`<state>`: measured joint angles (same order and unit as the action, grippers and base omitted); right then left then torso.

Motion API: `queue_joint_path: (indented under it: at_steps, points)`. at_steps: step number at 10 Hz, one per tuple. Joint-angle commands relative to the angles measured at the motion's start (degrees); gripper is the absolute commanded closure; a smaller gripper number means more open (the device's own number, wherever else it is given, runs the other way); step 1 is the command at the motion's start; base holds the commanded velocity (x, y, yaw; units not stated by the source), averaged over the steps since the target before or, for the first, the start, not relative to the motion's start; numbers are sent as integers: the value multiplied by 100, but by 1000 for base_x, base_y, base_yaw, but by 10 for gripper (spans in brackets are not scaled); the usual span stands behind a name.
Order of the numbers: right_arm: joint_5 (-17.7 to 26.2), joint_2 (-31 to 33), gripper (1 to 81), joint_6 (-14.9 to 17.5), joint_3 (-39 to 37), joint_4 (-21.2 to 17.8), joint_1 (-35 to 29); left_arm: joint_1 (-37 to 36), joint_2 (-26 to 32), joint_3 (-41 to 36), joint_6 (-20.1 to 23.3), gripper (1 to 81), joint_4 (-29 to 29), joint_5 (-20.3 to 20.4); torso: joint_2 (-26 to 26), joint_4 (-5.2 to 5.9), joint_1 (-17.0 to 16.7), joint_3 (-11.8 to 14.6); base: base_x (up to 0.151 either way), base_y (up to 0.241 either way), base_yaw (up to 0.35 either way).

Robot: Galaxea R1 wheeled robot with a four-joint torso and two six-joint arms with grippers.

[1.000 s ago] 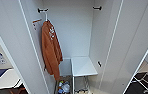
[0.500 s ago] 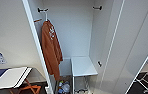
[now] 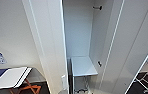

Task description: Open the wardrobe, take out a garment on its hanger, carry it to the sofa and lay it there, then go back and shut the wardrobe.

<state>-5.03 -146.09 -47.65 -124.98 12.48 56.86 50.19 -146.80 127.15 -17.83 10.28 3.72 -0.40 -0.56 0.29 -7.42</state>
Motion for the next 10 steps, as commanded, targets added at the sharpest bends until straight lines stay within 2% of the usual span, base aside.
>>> queue_joint_path:
  at_steps: [1, 3, 6, 8, 10]
  points:
    - [11, 675, 10, -86, 54, -220, -258, -716, 45, 82, 34, 10, -87, -205, 0, 0, 0, 0, 0, 0, 0]
    - [-68, 1167, 10, -280, 80, -378, -231, -690, 45, 126, 34, 10, -87, -231, 0, 0, 0, 0, 0, 0, 0]
    - [-129, 1862, 10, -868, 54, -378, -398, -602, 80, 126, 43, 10, -122, -240, 0, 0, 2, 0, 0, 0, 0]
    - [-121, 2090, 10, -1087, 54, -422, -776, -85, -51, 91, 43, 10, -516, -248, 0, 0, 2, 0, 0, 0, 0]
    - [-77, 2055, 10, -1325, 18, -422, -1249, 784, -368, 179, 43, 10, -1230, -222, 0, 0, 2, 0, 0, 0, 0]
